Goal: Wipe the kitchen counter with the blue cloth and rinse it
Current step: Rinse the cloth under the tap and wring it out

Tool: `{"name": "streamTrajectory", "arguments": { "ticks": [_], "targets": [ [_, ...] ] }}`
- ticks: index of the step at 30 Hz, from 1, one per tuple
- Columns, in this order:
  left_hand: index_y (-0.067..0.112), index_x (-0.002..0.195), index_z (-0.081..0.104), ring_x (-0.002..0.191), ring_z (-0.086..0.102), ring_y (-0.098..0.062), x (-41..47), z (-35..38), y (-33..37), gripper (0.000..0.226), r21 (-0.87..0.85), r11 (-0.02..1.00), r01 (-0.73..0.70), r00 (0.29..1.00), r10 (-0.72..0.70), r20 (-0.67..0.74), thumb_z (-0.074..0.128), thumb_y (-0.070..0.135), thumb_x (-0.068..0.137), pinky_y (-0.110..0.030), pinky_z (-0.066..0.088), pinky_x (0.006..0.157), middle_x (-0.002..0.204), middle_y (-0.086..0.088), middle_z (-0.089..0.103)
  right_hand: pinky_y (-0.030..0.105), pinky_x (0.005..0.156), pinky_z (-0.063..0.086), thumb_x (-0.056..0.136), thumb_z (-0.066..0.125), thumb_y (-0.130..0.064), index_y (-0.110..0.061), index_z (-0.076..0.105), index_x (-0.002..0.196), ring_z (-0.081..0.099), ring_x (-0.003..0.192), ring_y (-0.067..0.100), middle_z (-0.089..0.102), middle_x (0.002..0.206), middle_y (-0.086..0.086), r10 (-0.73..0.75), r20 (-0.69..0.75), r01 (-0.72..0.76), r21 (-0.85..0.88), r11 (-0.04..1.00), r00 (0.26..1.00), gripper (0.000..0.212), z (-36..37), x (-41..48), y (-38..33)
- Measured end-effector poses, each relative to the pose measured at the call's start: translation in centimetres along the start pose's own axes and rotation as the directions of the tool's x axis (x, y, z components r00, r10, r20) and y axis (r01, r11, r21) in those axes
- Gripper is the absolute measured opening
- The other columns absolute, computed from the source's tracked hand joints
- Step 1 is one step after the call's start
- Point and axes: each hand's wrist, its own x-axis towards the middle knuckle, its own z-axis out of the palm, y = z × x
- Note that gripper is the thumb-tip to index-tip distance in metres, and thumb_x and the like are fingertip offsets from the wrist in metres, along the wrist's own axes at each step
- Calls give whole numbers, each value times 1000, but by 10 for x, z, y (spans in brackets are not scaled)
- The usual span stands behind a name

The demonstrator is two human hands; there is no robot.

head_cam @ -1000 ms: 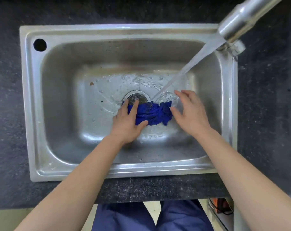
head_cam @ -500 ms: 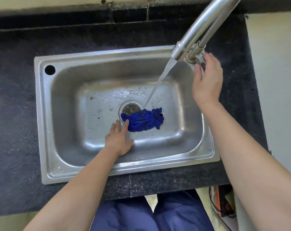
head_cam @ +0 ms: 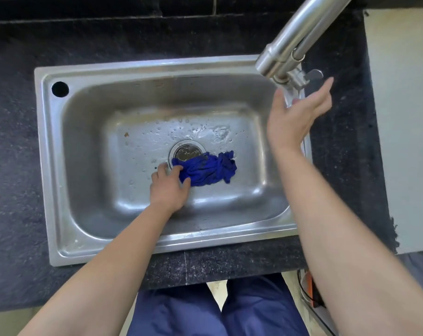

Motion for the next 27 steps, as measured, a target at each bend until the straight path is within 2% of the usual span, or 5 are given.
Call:
{"name": "streamTrajectory", "arguments": {
  "ticks": [4,8,12,18,27],
  "targets": [
    [13,130,55,139,28,-35,14,2,-2,32,-56,990,-130,990,127,-56,49,23,100,-48,37,108,154,-11,39,36,113,33,94,52,-11,-13,30,154,37,137,34,21,159,20,-337,393,439,-207,874,856,64,23,-77,36],
    [13,134,50,118,46,-36,20,3,-2,43,-75,993,-91,994,86,-68,58,20,92,-46,45,94,119,-15,63,44,105,42,104,44,-25,-22,38,151,37,133,35,37,150,11,105,845,499,-405,766,524,48,38,-104,79],
    [22,134,52,107,58,-38,12,6,-9,42,-20,1000,1,998,0,58,56,30,93,-41,49,87,112,-13,68,37,88,48,96,60,-39,-19,57,130,55,115,32,60,124,9,227,839,454,-473,755,495,39,27,-93,75],
    [22,94,66,90,63,-30,-8,-31,-6,15,-180,980,82,996,-78,33,61,36,90,-37,51,79,88,-2,69,32,75,43,102,47,-35,-30,67,114,61,106,31,67,116,5,269,787,439,-552,709,555,24,-5,-70,54],
    [35,83,59,98,52,-26,-47,-173,59,25,-142,939,-314,928,273,-253,69,12,79,-37,41,84,90,7,62,33,96,49,96,58,-37,-34,63,130,61,114,25,63,128,5,219,856,357,-410,839,468,35,-62,-69,-40]
  ]
}}
